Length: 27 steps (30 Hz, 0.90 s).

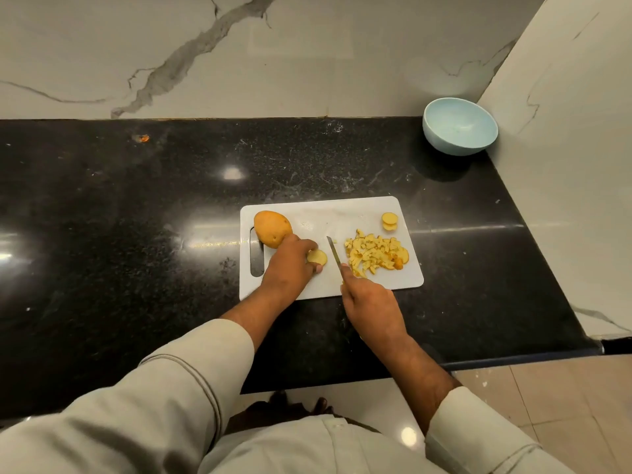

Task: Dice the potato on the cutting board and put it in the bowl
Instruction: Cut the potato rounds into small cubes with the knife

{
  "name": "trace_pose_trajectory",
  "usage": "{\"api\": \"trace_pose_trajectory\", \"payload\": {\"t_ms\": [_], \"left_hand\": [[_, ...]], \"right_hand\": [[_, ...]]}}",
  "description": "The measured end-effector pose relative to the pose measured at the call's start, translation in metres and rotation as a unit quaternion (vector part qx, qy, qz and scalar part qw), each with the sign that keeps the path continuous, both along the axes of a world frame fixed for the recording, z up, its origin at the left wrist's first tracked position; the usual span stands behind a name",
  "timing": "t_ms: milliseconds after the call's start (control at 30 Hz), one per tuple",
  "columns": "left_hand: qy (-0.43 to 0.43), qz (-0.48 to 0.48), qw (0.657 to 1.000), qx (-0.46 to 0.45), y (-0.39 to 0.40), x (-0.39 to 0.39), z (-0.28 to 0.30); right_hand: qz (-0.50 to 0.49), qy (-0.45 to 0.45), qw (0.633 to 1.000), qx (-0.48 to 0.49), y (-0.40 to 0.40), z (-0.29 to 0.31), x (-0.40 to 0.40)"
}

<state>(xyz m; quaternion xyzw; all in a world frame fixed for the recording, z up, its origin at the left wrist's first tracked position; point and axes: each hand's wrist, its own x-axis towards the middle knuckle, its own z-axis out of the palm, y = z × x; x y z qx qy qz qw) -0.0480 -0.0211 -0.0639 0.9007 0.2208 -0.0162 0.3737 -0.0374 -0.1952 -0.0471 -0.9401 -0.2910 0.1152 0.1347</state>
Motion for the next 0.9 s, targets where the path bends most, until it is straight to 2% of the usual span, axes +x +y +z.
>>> {"api": "trace_pose_trajectory", "payload": {"t_ms": [267, 400, 567, 900], "left_hand": [[-0.026, 0.037, 0.999, -0.019, -0.011, -0.006, -0.003], [-0.036, 0.008, 0.999, 0.019, -0.013, -0.003, -0.004], [-0.036, -0.007, 0.999, 0.000, -0.010, 0.001, -0.002], [0.010, 0.021, 0.999, -0.035, -0.010, 0.009, 0.004]], "right_hand": [[-0.012, -0.004, 0.997, -0.073, 0.027, -0.003, -0.008], [-0.020, -0.009, 0.997, -0.078, 0.033, -0.009, -0.011], [-0.031, -0.015, 0.997, -0.072, 0.034, -0.010, -0.011], [0.009, -0.026, 0.993, -0.112, 0.047, -0.009, 0.001]]}}
